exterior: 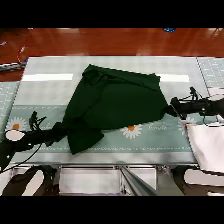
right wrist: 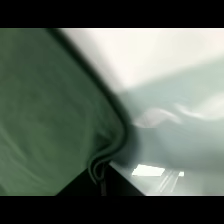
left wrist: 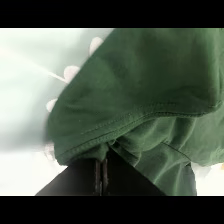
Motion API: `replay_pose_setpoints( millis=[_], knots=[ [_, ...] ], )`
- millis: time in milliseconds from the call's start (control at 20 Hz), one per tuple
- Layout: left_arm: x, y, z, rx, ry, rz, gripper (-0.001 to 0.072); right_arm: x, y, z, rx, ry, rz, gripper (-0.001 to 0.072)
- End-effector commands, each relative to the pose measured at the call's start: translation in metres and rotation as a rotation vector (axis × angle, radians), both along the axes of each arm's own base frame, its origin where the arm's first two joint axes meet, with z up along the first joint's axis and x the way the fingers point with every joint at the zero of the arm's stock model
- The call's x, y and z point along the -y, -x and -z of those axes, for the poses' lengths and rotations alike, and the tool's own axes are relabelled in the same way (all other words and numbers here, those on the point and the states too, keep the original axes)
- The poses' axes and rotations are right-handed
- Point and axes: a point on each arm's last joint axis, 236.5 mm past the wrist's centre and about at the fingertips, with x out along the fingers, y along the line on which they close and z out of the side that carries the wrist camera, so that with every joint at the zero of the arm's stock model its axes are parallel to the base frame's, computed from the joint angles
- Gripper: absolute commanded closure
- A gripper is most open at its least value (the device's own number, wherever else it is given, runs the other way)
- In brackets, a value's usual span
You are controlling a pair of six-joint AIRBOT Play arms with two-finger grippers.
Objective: Fold the shirts.
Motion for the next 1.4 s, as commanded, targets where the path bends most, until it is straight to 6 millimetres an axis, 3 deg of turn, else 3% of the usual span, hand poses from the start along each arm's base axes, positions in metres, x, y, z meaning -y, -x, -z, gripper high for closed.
replay_pose_setpoints(
  millis=[0,50,150,250,350,450,500,650,750,850,1000,1200,1300,1350],
  knots=[
    [-0.003,-0.031,-0.033,0.093,0.003,0.004,0.0690,-0.019,-0.016,-0.038,0.093,-0.039,-0.125,0.0693],
    [-0.008,-0.054,-0.060,0.170,-0.013,0.013,0.0690,-0.016,-0.029,-0.064,0.158,-0.021,-0.151,0.0694],
    [-0.018,-0.102,-0.133,0.361,-0.059,0.028,0.0690,-0.007,-0.063,-0.142,0.357,0.054,-0.173,0.0694],
    [-0.029,-0.144,-0.233,0.595,-0.124,0.033,0.0690,0.001,-0.086,-0.242,0.592,0.149,-0.165,0.0694],
    [-0.037,-0.166,-0.346,0.844,-0.196,0.027,0.0690,0.003,-0.088,-0.350,0.833,0.257,-0.158,0.0694],
    [-0.038,-0.164,-0.444,1.055,-0.258,0.022,0.0690,0.000,-0.068,-0.440,1.029,0.351,-0.145,0.0694],
    [-0.037,-0.157,-0.484,1.140,-0.286,0.023,0.0690,-0.003,-0.054,-0.476,1.108,0.393,-0.138,0.0694],
    [-0.030,-0.122,-0.581,1.356,-0.365,0.025,0.0690,-0.010,0.001,-0.555,1.285,0.526,-0.106,0.0694],
    [-0.029,-0.099,-0.618,1.436,-0.444,0.028,0.0690,-0.011,0.036,-0.580,1.337,0.606,-0.076,0.0694],
    [-0.035,-0.078,-0.637,1.452,-0.550,0.029,0.0690,-0.011,0.071,-0.591,1.360,0.683,-0.059,0.0693],
    [-0.051,-0.041,-0.655,1.434,-0.709,-0.017,0.0690,-0.014,0.118,-0.589,1.342,0.764,-0.056,0.0693],
    [-0.055,0.031,-0.683,1.512,-0.866,-0.087,0.0690,-0.011,0.165,-0.590,1.329,0.836,0.007,0.0693],
    [-0.059,0.060,-0.680,1.501,-0.930,-0.110,0.0690,-0.008,0.176,-0.578,1.277,0.845,0.012,0.0693],
    [-0.062,0.065,-0.672,1.465,-0.946,-0.105,0.0690,-0.007,0.177,-0.568,1.233,0.839,0.005,0.0693]
  ],
)
